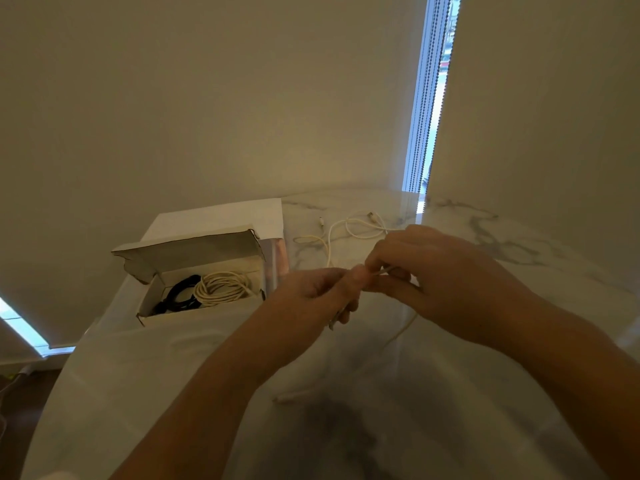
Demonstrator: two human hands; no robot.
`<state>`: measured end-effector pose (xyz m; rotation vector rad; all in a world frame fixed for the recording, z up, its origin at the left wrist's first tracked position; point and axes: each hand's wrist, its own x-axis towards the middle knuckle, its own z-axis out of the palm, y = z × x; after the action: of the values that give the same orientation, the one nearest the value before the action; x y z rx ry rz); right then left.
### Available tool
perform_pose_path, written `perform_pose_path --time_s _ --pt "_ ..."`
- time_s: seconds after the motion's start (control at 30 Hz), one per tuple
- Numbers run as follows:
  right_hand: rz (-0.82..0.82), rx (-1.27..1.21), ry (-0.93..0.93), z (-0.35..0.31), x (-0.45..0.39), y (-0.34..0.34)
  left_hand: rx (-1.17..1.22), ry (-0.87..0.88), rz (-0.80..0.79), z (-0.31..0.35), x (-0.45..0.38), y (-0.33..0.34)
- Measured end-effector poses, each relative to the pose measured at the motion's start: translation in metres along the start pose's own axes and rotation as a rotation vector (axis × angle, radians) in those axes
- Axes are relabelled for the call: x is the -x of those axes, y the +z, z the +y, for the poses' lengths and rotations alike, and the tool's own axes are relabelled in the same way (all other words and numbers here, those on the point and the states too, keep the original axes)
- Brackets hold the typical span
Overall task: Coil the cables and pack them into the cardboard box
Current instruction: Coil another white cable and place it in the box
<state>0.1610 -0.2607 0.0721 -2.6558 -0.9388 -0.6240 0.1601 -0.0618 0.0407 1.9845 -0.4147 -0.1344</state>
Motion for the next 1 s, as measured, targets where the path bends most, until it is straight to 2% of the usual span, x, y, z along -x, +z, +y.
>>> perform_pose_path --time_s 0.1,0.27,0.37,0.47,0.63,0.73,1.0 --pt "-0.021 0.011 -0.009 0.006 -0.002 0.001 -0.098 0.066 -0.024 0.000 0.001 -0.001" --pt "-0.029 0.014 0.037 0.013 -0.001 0.007 -0.096 0.137 0.104 -0.002 0.000 0.000" --pt "-0.042 -0.013 0.073 0.017 0.000 0.010 0.037 0.123 0.202 -0.001 -0.001 -0.002" --pt "-0.043 -0.062 0.084 0.016 0.000 0.012 0.233 0.097 0.236 -0.001 -0.001 -0.001" --pt "-0.039 -0.095 0.110 0.015 -0.001 0.017 0.555 0.057 0.182 0.000 -0.002 -0.001" --pt "-0.030 -0.135 0.135 0.017 -0.001 0.017 0.781 0.032 0.091 0.003 -0.002 -0.001" --pt "-0.083 -0.148 0.220 0.023 0.000 0.022 1.101 -0.012 -0.079 0.007 -0.001 -0.003"
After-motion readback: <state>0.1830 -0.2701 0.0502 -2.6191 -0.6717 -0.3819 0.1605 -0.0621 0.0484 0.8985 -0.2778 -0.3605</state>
